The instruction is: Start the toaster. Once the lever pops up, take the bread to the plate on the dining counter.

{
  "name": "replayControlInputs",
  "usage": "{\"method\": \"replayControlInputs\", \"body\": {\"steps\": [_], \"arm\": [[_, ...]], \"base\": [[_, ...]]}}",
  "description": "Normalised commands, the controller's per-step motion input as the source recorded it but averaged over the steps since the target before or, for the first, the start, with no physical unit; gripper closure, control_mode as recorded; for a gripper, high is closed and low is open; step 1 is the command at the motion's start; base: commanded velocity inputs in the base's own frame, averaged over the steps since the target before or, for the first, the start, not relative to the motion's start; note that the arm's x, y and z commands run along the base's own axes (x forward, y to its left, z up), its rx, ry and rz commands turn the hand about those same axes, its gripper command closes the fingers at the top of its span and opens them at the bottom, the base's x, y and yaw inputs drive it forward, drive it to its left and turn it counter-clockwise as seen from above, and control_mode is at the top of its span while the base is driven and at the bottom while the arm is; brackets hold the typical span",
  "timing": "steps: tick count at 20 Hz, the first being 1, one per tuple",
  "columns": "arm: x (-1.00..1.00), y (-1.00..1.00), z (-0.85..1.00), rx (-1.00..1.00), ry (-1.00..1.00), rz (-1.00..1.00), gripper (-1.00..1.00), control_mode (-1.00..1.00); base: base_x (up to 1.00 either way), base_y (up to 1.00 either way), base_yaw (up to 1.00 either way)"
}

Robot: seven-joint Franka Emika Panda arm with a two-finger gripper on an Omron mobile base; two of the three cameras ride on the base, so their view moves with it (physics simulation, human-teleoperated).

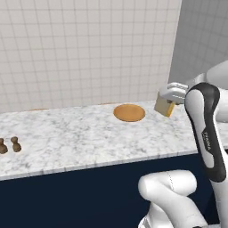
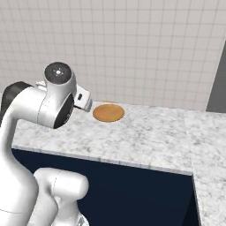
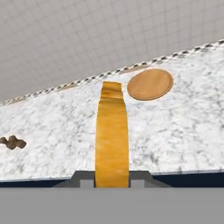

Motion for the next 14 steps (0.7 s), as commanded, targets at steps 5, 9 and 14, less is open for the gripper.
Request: {"method": "replayControlInputs", "body": {"steps": [5,9,14], "arm": [[0.83,-0.1,-0.33,0.23,0.07,0.06,1.0,-1.0],[0.74,-0.15,-0.44,0.12,0.07,0.01,1.0,-1.0],[0.57,-0.07,-0.69,0.0,0.0,0.0,1.0,-1.0]], "base": [[0.0,0.0,0.0],[0.0,0.0,0.0],[0.0,0.0,0.0]]}}
